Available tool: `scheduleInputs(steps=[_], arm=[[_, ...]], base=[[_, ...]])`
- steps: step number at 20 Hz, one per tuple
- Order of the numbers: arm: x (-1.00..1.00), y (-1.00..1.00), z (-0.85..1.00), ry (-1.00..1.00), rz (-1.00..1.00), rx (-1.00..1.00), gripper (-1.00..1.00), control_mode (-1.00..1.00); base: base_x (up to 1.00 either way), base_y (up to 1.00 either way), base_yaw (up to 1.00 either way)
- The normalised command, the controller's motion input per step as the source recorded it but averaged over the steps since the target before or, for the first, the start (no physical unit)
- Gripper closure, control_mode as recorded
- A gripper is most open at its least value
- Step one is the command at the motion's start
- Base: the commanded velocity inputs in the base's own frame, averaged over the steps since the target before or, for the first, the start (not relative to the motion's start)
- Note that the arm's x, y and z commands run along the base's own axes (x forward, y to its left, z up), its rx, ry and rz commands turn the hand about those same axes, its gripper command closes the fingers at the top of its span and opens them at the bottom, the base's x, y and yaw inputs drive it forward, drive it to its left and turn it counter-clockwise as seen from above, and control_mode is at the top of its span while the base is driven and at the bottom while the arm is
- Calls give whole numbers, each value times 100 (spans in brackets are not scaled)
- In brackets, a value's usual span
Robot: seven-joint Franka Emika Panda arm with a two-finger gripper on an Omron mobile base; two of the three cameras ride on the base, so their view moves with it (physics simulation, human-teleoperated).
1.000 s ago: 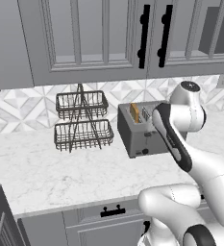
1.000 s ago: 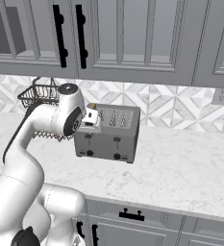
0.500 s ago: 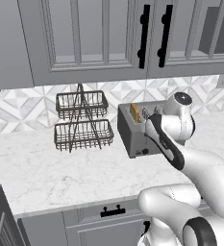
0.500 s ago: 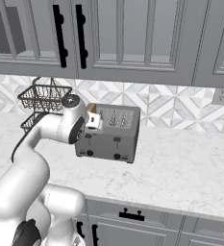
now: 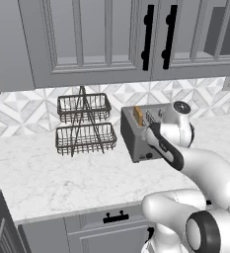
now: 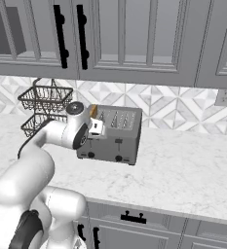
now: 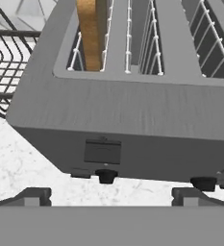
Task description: Start the toaster. Once the lever pops up, take the bread to the plate on the dining counter.
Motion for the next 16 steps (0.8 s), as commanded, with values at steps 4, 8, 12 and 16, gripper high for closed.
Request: scheduleInputs(steps=[4,8,12,16], arm=[[33,3,-3,0,0,0,-100,-100],[29,5,-14,1,0,0,-100,-100],[21,2,-31,1,0,0,-100,-100],[22,0,-16,0,0,0,-100,-100]], base=[[0,0,0],[0,0,0],[0,0,0],[0,0,0]])
